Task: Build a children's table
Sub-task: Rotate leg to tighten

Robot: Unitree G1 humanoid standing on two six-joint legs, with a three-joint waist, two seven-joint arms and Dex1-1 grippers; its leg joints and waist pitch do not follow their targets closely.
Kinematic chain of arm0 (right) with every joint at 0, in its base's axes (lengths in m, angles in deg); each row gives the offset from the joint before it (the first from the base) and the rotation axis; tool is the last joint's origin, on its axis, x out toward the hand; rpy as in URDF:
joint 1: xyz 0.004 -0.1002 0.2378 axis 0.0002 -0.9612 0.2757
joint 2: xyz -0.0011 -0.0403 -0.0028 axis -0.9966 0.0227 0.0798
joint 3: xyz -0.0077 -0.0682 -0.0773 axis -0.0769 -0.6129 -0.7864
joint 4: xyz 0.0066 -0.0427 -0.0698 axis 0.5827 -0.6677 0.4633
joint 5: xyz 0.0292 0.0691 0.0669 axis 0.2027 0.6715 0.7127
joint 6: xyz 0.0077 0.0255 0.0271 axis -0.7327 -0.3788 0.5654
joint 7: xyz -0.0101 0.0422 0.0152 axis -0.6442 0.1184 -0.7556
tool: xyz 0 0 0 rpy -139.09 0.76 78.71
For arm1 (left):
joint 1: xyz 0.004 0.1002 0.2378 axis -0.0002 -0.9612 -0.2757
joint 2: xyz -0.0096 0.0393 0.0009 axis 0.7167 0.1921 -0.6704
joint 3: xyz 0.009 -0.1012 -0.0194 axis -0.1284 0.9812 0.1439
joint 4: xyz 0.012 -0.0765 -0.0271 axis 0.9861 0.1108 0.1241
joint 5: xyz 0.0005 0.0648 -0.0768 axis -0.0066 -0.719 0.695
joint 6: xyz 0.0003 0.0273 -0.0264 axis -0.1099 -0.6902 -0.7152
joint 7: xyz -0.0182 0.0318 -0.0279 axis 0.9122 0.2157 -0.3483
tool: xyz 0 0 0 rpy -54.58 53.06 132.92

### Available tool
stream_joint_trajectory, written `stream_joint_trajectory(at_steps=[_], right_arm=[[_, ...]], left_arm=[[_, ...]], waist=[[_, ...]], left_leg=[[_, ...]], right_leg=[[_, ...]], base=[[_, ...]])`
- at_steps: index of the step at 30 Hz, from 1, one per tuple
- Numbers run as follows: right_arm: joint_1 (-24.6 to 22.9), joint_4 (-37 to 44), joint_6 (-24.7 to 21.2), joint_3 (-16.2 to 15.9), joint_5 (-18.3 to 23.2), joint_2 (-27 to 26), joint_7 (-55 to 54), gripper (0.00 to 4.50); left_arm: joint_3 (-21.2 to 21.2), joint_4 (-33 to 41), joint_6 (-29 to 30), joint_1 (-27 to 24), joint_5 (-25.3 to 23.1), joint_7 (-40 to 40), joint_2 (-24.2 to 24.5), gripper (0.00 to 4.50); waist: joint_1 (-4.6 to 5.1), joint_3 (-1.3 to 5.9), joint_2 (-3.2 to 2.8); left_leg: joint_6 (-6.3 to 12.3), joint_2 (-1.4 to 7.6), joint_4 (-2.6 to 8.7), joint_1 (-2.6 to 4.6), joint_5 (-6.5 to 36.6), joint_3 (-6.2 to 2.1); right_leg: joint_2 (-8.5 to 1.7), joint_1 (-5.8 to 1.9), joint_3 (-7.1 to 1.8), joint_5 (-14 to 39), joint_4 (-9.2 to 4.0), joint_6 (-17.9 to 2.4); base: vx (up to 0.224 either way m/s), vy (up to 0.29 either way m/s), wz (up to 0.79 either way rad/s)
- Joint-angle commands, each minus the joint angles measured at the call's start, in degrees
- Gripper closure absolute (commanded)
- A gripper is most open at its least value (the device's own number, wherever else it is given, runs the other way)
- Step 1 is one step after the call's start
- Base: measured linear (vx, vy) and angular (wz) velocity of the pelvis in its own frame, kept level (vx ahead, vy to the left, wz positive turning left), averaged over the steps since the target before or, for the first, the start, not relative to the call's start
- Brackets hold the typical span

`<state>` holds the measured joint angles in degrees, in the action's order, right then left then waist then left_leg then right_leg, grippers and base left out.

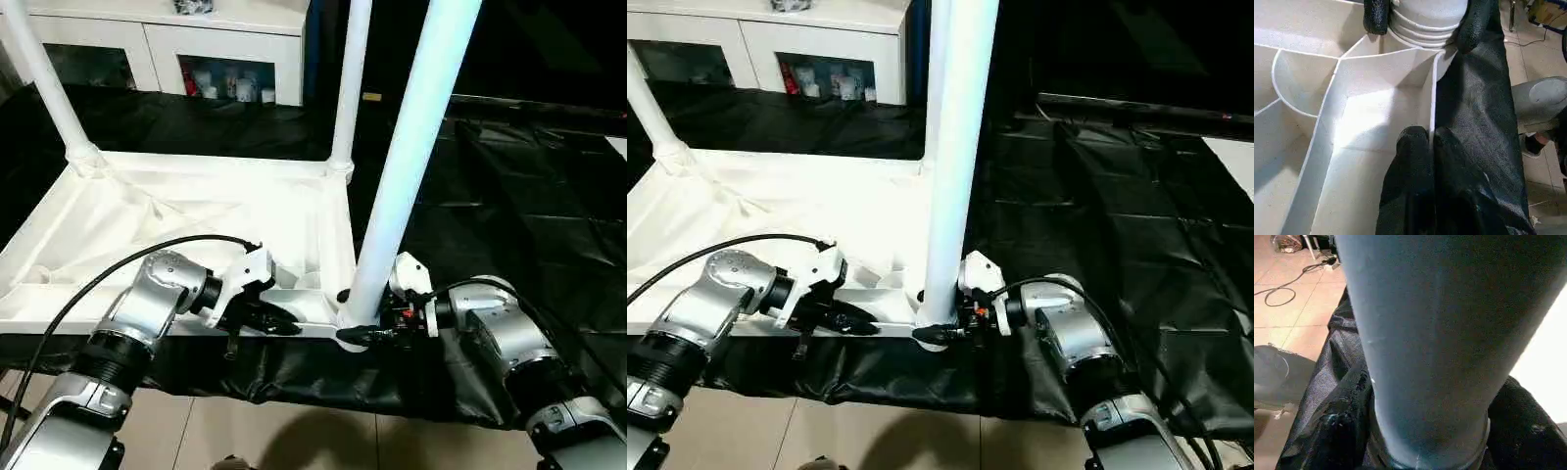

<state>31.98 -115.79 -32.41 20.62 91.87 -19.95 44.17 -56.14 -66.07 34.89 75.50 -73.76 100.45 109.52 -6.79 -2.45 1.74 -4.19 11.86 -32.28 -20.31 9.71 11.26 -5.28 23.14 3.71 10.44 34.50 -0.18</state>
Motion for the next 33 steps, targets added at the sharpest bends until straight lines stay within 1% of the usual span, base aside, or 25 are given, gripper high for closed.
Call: stream_joint_trajectory(at_steps=[1, 2, 3, 5, 7, 8, 9, 10, 11, 12, 13, 14, 16, 17, 18, 19, 20, 22, 24, 25, 26, 27, 29, 31, 33], right_arm=[[-0.4, 0.8, -0.7, -1.8, -0.7, -2.1, -1.3, 1.79], [0.2, -1.6, 0.0, -0.5, -1.8, -4.0, -7.7, 1.80], [0.4, -2.1, 0.1, -0.2, -2.1, -4.4, -9.2, 1.80], [1.2, -4.3, 0.0, 0.9, -3.3, -5.9, -15.2, 1.81], [1.8, -5.9, 0.1, 1.9, -4.0, -7.2, -19.9, 1.81], [2.9, -8.4, -1.2, 3.9, -4.3, -9.5, -28.0, 1.82], [2.9, -8.4, -1.2, 3.9, -4.3, -9.5, -28.0, 1.82], [3.5, -9.6, -2.0, 5.0, -4.3, -11.1, -32.7, 1.82], [4.1, -10.6, -2.7, 5.8, -4.4, -12.5, -36.6, 1.82], [4.5, -11.2, -3.2, 6.4, -4.6, -13.9, -40.2, 1.83], [4.8, -11.8, -3.6, 6.9, -4.9, -15.1, -43.1, 1.83], [5.2, -12.3, -4.5, 7.7, -4.8, -17.0, -46.7, 1.83], [4.9, -11.5, -4.7, 7.5, -5.1, -20.9, -49.7, 1.83], [4.9, -11.5, -4.7, 7.5, -5.1, -20.9, -49.7, 1.48], [4.6, -11.1, -4.0, 6.8, -5.5, -21.7, -49.0, 1.48], [4.6, -11.0, -3.8, 6.7, -5.6, -21.7, -48.9, 1.27], [4.4, -10.7, -2.6, 6.3, -5.7, -21.6, -47.9, 1.13], [4.5, -10.4, -2.2, 6.2, -5.3, -20.3, -46.2, 1.09], [4.7, -10.3, -1.8, 6.0, -5.4, -19.2, -45.2, 0.80], [4.7, -10.2, -1.8, 5.9, -5.6, -18.5, -44.3, 0.70], [4.7, -10.0, -2.0, 5.9, -5.5, -18.1, -43.4, 0.63], [4.6, -9.4, -2.0, 5.6, -5.2, -16.7, -40.0, 0.63], [4.5, -9.0, -1.9, 5.5, -5.1, -15.9, -38.1, 0.63], [4.1, -7.9, -0.3, 4.1, -4.7, -12.7, -30.6, 0.63], [3.7, -6.9, 1.2, 3.2, -4.1, -10.3, -24.0, 0.63]], left_arm=[[-0.5, 0.7, -1.0, 0.4, 2.3, -1.1, -2.9, 4.50], [0.3, -0.7, -1.7, 1.0, 1.0, -5.3, -4.1, 4.50], [0.4, -1.0, -1.7, 1.1, 0.6, -6.3, -4.3, 4.50], [0.8, -2.6, -2.1, 1.9, -0.9, -10.5, -5.4, 4.50], [1.1, -4.2, -2.7, 2.6, -2.1, -14.3, -6.4, 4.50], [2.0, -6.4, -3.2, 3.9, -3.0, -19.8, -8.5, 4.50], [2.0, -6.4, -3.2, 3.9, -3.0, -19.8, -8.5, 4.50], [2.2, -7.2, -2.8, 4.5, -3.4, -22.6, -9.9, 4.50], [2.2, -7.9, -2.3, 5.1, -3.9, -25.1, -11.1, 4.50], [2.1, -8.5, -2.0, 5.6, -4.4, -27.2, -12.1, 4.50], [2.0, -8.9, -1.7, 5.9, -4.9, -29.0, -13.0, 4.50], [2.1, -9.6, -1.2, 6.4, -5.2, -31.0, -14.3, 4.50], [2.2, -10.5, -0.7, 6.9, -5.8, -34.0, -16.9, 4.50], [2.2, -10.5, -0.7, 6.9, -5.8, -34.0, -16.9, 4.50], [2.2, -10.8, -0.9, 7.1, -5.8, -34.0, -17.6, 4.50], [2.2, -10.8, -1.0, 7.1, -5.7, -34.0, -17.6, 4.50], [2.1, -10.3, -1.0, 6.9, -5.4, -33.2, -17.9, 4.50], [1.7, -8.8, -1.4, 6.1, -4.7, -30.6, -17.2, 4.50], [1.4, -8.0, -1.7, 5.6, -4.3, -28.9, -16.5, 4.50], [1.2, -7.7, -1.7, 5.3, -4.2, -27.8, -16.1, 4.50], [1.1, -7.4, -1.7, 5.1, -4.1, -27.1, -15.7, 4.50], [0.8, -6.5, -2.0, 4.4, -3.5, -24.3, -14.6, 4.50], [0.6, -6.0, -2.1, 4.1, -3.2, -22.9, -14.0, 4.50], [0.2, -4.3, -2.6, 3.0, -2.0, -17.9, -11.5, 4.50], [-0.1, -3.3, -3.1, 2.3, -1.3, -14.2, -9.5, 4.50]], waist=[[0.02, 3.02, 0.27], [0.11, 2.96, 0.13], [0.40, 2.83, 0.16], [0.62, 2.77, 0.07], [1.00, 2.76, 0.08], [1.27, 2.80, 0.01], [1.29, 2.91, 0.04], [1.40, 2.96, 0.10], [1.57, 2.79, 0.00], [1.62, 2.84, -0.21], [1.73, 3.08, -0.08], [1.77, 3.06, -0.49], [1.79, 3.22, -0.35], [1.79, 3.24, -0.39], [1.63, 3.29, -0.43], [1.64, 3.29, -0.41], [1.62, 3.21, -0.52], [1.62, 3.15, -0.57], [1.66, 3.17, -0.55], [1.72, 3.21, -0.33], [1.77, 3.25, -0.40], [1.75, 3.27, -0.17], [1.67, 3.33, -0.31], [1.60, 3.42, -0.02], [1.35, 3.32, -0.07]], left_leg=[[1.82, 1.68, 3.65, 0.36, 14.4, -0.53], [1.52, 1.65, 3.72, 0.29, 14.7, -0.59], [0.86, 1.52, 3.84, 0.29, 15.9, -0.66], [-0.10, 1.49, 4.00, 0.63, 17.8, -0.88], [-0.91, 1.39, 4.09, 0.68, 18.4, -0.97], [-1.22, 1.35, 4.04, 0.81, 18.8, -0.96], [-1.47, 1.33, 4.07, 0.88, 19.0, -1.14], [-1.28, 1.39, 4.06, 0.71, 18.6, -1.12], [-1.20, 1.42, 4.12, 0.75, 18.7, -1.01], [-1.32, 1.38, 4.09, 0.80, 18.8, -1.07], [-1.30, 1.29, 4.03, 0.70, 18.0, -1.04], [-1.29, 1.35, 4.00, 0.62, 17.1, -0.92], [-1.00, 1.24, 3.93, 0.61, 16.0, -0.83], [-0.83, 1.20, 3.87, 0.54, 15.6, -0.78], [-0.11, 1.14, 3.82, 0.43, 15.0, -0.77], [0.13, 1.11, 3.79, 0.40, 15.0, -0.72], [0.34, 1.13, 3.85, 0.38, 15.4, -0.71], [0.31, 1.19, 3.92, 0.44, 16.3, -0.75], [0.32, 1.23, 3.96, 0.46, 16.8, -0.79], [0.47, 1.26, 3.94, 0.40, 16.4, -0.78], [0.76, 1.30, 3.89, 0.34, 15.6, -0.75], [1.00, 1.28, 3.87, 0.29, 15.3, -0.74], [1.57, 1.29, 3.77, 0.23, 14.4, -0.67], [2.64, 1.29, 3.58, 0.10, 12.9, -0.62], [3.75, 1.38, 3.44, 0.08, 12.0, -0.42]], right_leg=[[-2.93, -2.45, -2.37, 13.6, -3.88, -12.2], [-2.96, -2.42, -2.39, 14.3, -3.95, -11.9], [-3.04, -2.32, -2.39, 16.3, -4.23, -11.4], [-3.18, -2.22, -2.38, 20.3, -4.67, -10.2], [-3.11, -2.07, -2.41, 21.5, -4.87, -9.6], [-3.08, -1.91, -2.44, 21.9, -4.91, -9.5], [-3.18, -2.09, -2.36, 22.2, -4.92, -9.3], [-3.18, -2.17, -2.38, 21.6, -4.80, -9.3], [-3.08, -1.90, -2.48, 21.0, -4.97, -9.3], [-3.10, -1.91, -2.45, 20.9, -4.88, -9.3], [-3.06, -2.10, -2.42, 19.6, -4.70, -9.5], [-2.93, -2.05, -2.54, 17.3, -4.58, -9.9], [-2.78, -2.23, -2.47, 14.4, -4.31, -10.4], [-2.80, -2.26, -2.50, 13.7, -4.29, -10.4], [-2.83, -2.44, -2.42, 12.5, -4.24, -10.6], [-2.80, -2.45, -2.41, 12.5, -4.27, -10.6], [-2.86, -2.45, -2.41, 13.1, -4.40, -10.5], [-2.93, -2.40, -2.40, 14.8, -4.58, -10.2], [-2.94, -2.38, -2.41, 15.6, -4.67, -9.9], [-2.91, -2.44, -2.40, 15.1, -4.58, -10.0], [-2.86, -2.49, -2.43, 13.3, -4.37, -10.5], [-2.85, -2.59, -2.39, 12.8, -4.32, -10.6], [-2.87, -2.68, -2.38, 11.4, -4.18, -11.0], [-2.95, -2.97, -2.31, 9.4, -3.92, -11.9], [-2.86, -2.93, -2.28, 8.4, -3.77, -12.7]], base=[[0.000, 0.000, 0.00], [0.000, 0.000, 0.00], [0.000, 0.000, 0.00], [0.000, 0.000, 0.00], [0.000, 0.000, 0.00], [0.000, 0.000, 0.00], [0.000, 0.000, 0.00], [0.000, 0.000, 0.00], [0.000, 0.000, 0.00], [0.000, 0.000, 0.00], [0.000, 0.000, 0.00], [0.000, 0.000, 0.00], [0.000, 0.000, 0.00], [0.000, 0.000, 0.00], [0.000, 0.000, 0.00], [0.000, 0.000, 0.00], [0.000, 0.000, 0.00], [0.000, 0.000, 0.00], [0.000, 0.000, 0.00], [0.000, 0.000, 0.00], [0.000, 0.000, 0.00], [0.000, 0.000, 0.00], [0.000, 0.000, 0.00], [0.000, 0.000, 0.00], [0.000, 0.000, 0.00]])
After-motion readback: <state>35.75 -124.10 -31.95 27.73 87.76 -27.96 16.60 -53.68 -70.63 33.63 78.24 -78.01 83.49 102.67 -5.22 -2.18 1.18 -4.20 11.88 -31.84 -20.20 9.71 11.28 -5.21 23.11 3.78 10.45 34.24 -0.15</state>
